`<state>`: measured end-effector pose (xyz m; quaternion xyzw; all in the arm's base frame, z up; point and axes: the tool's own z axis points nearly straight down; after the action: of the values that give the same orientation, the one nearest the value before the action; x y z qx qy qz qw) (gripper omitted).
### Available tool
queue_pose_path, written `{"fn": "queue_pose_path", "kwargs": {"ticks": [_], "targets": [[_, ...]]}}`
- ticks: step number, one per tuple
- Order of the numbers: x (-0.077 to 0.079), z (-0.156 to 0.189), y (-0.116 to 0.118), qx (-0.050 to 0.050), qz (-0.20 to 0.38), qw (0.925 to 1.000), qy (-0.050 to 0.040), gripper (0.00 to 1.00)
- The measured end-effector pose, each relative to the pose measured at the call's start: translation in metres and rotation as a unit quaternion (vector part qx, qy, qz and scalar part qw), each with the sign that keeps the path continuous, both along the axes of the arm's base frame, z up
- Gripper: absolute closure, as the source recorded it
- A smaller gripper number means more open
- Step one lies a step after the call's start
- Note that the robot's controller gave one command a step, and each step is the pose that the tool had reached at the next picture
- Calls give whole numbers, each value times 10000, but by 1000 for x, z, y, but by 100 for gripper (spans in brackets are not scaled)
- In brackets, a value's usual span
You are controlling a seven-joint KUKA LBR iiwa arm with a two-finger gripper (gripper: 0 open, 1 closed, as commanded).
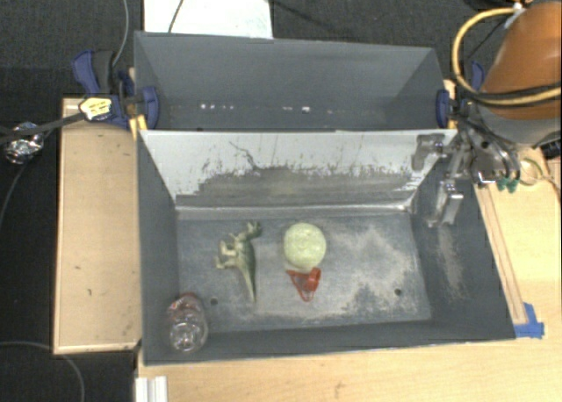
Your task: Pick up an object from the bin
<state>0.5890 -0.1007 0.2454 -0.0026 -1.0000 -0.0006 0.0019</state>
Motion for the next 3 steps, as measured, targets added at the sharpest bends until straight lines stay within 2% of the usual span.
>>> {"fn": "queue_pose_path", "kwargs": {"ticks": [1, 2, 3], "targets": [[1, 5, 0, -8, 11, 10000, -42, 0], [2, -37, 10, -11, -184, 9998, -73, 0], [-6, -115, 37, -10, 378, 9993, -68, 0]]}}
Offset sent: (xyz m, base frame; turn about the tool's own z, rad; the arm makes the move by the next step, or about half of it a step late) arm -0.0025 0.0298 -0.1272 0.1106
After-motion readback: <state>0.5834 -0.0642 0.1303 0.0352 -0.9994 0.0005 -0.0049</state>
